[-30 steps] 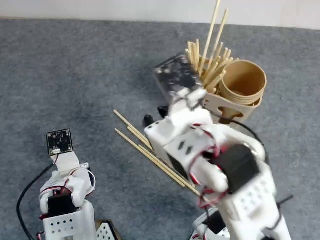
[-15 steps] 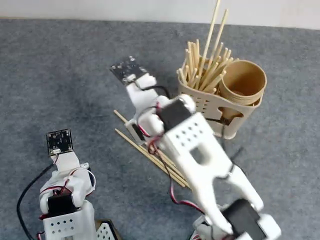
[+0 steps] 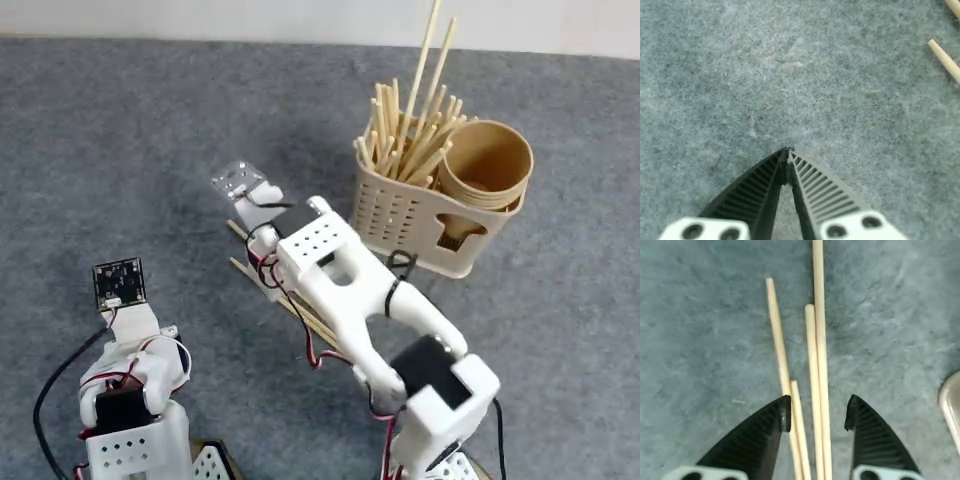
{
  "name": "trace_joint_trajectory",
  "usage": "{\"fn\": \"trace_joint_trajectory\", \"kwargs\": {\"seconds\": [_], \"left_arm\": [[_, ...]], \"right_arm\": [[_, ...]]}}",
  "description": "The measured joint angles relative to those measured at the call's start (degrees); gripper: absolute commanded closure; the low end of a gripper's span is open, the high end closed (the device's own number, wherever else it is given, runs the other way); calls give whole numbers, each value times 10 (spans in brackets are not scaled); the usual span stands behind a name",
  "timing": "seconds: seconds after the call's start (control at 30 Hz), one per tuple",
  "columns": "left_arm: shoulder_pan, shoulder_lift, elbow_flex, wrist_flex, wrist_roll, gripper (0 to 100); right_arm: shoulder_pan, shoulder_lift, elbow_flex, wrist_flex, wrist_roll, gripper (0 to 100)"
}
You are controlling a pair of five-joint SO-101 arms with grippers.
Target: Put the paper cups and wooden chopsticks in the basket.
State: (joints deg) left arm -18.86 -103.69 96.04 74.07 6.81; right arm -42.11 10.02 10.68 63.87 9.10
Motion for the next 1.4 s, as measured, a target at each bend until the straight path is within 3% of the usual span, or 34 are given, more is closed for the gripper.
{"fn": "trace_joint_trajectory", "kwargs": {"seconds": [0.37,0.53,0.7,1.4], "left_arm": [[0,0,0,0,0,994],[0,0,0,0,0,994],[0,0,0,0,0,994],[0,0,0,0,0,994]], "right_arm": [[18,88,-1,-33,29,820],[26,97,-4,-36,34,989],[35,98,-7,-29,54,993],[30,-169,149,8,56,993]]}}
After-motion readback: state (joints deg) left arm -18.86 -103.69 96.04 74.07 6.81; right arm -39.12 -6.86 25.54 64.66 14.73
